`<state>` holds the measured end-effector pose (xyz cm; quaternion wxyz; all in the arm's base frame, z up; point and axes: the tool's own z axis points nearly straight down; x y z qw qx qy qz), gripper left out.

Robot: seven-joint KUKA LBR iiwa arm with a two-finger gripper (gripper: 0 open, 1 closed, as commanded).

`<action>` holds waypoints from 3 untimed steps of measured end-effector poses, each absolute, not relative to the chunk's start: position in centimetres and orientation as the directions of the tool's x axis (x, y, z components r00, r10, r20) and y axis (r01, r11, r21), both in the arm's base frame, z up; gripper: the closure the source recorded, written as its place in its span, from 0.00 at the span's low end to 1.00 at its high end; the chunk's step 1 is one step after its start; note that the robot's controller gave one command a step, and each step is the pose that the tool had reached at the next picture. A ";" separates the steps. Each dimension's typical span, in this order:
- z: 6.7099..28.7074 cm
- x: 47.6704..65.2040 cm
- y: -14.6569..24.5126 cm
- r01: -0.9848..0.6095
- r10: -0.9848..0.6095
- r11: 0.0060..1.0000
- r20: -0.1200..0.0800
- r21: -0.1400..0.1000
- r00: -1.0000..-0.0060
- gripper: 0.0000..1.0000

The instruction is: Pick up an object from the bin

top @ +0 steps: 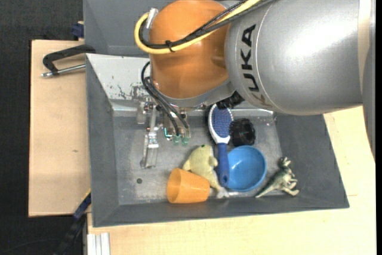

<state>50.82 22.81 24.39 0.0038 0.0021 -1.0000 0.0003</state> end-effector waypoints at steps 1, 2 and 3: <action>18.5 59.5 14.2 0.053 0.053 0.999 -0.005 -0.002 -0.999 0.00; 12.6 53.3 8.2 -0.335 -0.335 0.942 0.006 0.000 -0.942 0.00; 7.0 51.2 5.9 -0.531 -0.531 0.848 0.001 0.001 -0.848 0.00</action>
Offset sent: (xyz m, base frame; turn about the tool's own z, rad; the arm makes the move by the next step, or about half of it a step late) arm 0.0839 -0.0810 -0.0561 0.0475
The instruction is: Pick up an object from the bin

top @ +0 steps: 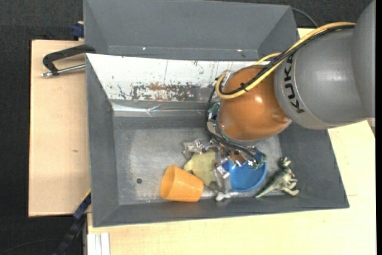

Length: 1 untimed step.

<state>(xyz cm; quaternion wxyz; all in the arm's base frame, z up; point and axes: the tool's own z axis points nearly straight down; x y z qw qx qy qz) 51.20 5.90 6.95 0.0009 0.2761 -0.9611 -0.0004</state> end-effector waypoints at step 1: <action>7.2 51.3 5.9 -0.530 -0.530 0.848 0.000 0.001 -0.848 1.00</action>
Offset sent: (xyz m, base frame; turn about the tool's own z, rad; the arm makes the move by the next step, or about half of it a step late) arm 0.0000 0.0000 0.0000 0.0000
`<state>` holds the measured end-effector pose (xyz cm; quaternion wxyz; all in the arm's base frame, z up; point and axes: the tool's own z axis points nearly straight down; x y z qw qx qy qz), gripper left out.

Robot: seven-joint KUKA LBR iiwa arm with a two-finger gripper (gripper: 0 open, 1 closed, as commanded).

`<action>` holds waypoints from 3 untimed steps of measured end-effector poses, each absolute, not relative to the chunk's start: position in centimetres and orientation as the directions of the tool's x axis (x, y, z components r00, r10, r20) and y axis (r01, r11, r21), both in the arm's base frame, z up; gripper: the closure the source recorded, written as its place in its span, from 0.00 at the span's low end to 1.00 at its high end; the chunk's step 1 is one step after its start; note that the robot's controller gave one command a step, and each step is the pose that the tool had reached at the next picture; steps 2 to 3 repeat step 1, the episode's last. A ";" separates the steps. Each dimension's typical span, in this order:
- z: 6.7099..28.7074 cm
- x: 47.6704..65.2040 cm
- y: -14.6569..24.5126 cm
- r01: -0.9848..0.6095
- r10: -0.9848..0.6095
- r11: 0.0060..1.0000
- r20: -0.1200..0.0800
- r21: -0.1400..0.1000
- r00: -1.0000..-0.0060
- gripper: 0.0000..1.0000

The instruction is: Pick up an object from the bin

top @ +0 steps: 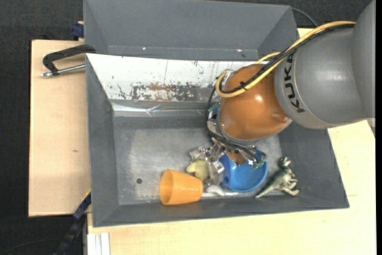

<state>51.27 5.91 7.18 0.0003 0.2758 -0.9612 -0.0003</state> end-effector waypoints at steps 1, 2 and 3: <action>30.0 52.4 6.3 -0.598 -0.598 0.801 -0.014 -0.007 -0.801 1.00; 30.0 52.4 6.3 -0.598 -0.598 0.801 -0.014 -0.007 -0.801 1.00; 30.0 52.4 6.3 -0.598 -0.598 0.801 -0.014 -0.007 -0.801 1.00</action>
Offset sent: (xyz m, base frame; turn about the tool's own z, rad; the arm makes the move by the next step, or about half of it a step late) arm 0.0090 0.0026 0.2219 -0.0843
